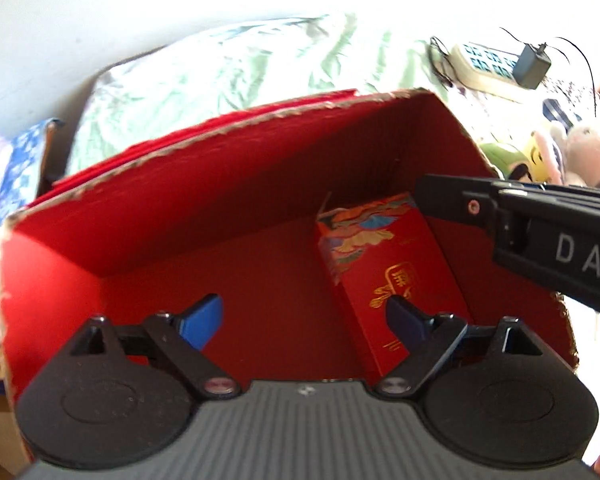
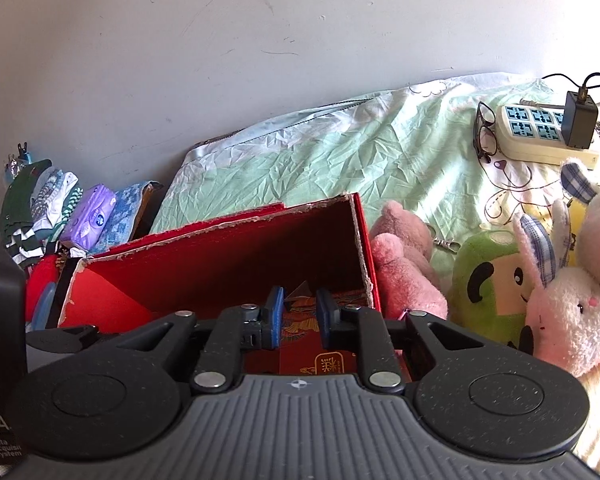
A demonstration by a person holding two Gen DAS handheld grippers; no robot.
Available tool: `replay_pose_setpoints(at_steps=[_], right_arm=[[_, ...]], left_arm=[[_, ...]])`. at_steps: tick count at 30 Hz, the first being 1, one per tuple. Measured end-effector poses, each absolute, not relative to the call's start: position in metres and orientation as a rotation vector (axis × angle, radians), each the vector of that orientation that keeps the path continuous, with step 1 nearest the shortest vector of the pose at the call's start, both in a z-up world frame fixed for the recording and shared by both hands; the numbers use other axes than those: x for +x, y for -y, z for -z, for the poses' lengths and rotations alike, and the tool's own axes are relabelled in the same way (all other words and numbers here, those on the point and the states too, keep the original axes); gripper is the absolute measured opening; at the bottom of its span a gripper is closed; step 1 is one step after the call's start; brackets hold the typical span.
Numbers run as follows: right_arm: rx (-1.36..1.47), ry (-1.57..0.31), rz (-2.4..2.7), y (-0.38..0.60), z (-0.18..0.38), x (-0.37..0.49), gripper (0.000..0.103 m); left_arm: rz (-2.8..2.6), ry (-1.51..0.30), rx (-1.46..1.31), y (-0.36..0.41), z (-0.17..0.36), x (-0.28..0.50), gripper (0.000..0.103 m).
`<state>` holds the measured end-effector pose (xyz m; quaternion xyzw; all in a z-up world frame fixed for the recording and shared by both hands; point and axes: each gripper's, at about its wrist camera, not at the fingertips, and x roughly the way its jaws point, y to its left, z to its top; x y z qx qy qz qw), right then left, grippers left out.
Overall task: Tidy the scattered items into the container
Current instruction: 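Raise the open right gripper up out of the container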
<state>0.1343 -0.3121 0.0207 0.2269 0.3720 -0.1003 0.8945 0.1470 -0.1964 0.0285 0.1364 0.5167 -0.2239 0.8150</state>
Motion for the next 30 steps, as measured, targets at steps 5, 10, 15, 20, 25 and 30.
replay_pose_setpoints(at_steps=[5, 10, 15, 20, 25, 30], right_arm=[[0.454, -0.781, 0.160, 0.309, -0.022, 0.131, 0.019], [0.446, -0.787, 0.127, 0.309, -0.023, 0.127, 0.020], [0.429, -0.788, 0.102, 0.308, -0.024, 0.122, 0.021], [0.408, -0.782, 0.086, 0.305, -0.029, 0.115, 0.021], [0.409, -0.765, 0.048, 0.303, -0.036, 0.106, 0.022], [0.416, -0.749, 0.018, 0.301, -0.042, 0.092, 0.025]], left_arm=[[0.384, -1.087, 0.270, 0.178, -0.021, 0.149, 0.088], [0.316, -1.074, 0.260, 0.176, -0.017, 0.161, 0.088], [0.245, -1.037, 0.261, 0.172, -0.017, 0.157, 0.088], [0.211, -1.011, 0.250, 0.173, -0.022, 0.146, 0.088], [0.182, -0.980, 0.249, 0.172, -0.031, 0.133, 0.088], [0.140, -0.951, 0.265, 0.172, -0.038, 0.117, 0.088]])
